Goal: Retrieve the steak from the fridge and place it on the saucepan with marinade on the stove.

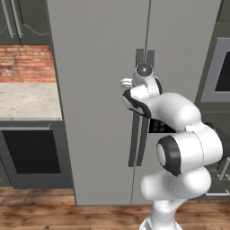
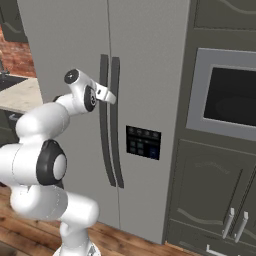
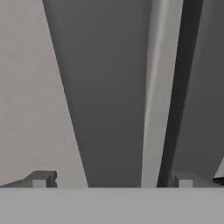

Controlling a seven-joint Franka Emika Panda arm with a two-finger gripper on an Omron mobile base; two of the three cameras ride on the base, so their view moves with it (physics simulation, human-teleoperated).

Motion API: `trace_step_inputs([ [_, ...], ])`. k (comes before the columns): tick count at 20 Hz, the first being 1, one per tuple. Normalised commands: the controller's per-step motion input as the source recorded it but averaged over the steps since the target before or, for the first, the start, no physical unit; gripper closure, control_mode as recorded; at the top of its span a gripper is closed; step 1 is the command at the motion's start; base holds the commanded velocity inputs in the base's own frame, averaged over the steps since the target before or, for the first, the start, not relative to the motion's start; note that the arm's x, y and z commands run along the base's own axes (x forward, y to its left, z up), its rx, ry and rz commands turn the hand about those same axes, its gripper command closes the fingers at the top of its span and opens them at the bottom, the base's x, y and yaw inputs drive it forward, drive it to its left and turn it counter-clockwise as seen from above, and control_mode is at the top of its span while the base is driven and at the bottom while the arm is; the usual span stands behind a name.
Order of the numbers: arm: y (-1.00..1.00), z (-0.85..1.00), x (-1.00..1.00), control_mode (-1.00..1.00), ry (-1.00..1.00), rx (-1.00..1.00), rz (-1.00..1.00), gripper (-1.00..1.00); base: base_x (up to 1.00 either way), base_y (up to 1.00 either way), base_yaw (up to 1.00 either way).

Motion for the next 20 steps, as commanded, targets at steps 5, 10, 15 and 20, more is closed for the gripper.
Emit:
trace_step_inputs([
  [5, 0.00, -0.06, 0.46, -1.00, 0.00, 0.00, 0.00, -1.00, 0.00, 0.00, 0.00],
  [10, -0.05, -0.09, 0.34, -1.00, 0.00, 0.00, 0.00, 1.00, 0.00, 0.00, 0.00],
  [15, -0.29, -0.32, 0.03, -1.00, -0.17, 0.00, 0.00, 1.00, 0.00, 0.00, 0.00],
  [20, -0.21, -0.80, -0.02, -1.00, -0.48, 0.00, 0.01, 1.00, 0.00, 0.00, 0.00],
])
